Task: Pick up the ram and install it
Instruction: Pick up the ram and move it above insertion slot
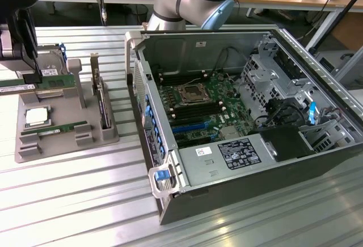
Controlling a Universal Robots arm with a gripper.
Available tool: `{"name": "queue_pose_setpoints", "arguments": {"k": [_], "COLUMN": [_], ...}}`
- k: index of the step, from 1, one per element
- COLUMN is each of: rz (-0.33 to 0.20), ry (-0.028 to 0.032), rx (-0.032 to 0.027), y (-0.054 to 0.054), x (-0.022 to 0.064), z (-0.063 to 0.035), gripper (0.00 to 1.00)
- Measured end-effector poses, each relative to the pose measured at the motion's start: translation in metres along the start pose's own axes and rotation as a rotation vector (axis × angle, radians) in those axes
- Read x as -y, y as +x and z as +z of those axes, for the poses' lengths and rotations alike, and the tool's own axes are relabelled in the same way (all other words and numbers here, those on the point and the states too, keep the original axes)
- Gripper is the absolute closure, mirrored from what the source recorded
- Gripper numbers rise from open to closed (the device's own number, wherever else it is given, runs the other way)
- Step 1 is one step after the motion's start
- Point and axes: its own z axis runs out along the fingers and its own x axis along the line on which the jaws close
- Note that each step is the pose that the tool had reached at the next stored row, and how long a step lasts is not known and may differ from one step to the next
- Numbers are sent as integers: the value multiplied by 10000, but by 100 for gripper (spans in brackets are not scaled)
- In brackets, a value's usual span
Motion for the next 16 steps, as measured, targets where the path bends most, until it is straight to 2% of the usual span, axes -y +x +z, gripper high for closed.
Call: {"name": "queue_pose_setpoints", "arguments": {"k": [16], "rz": [0], "ry": [0], "rx": [0], "y": [6], "x": [-4], "z": [-145], "gripper": [88]}}
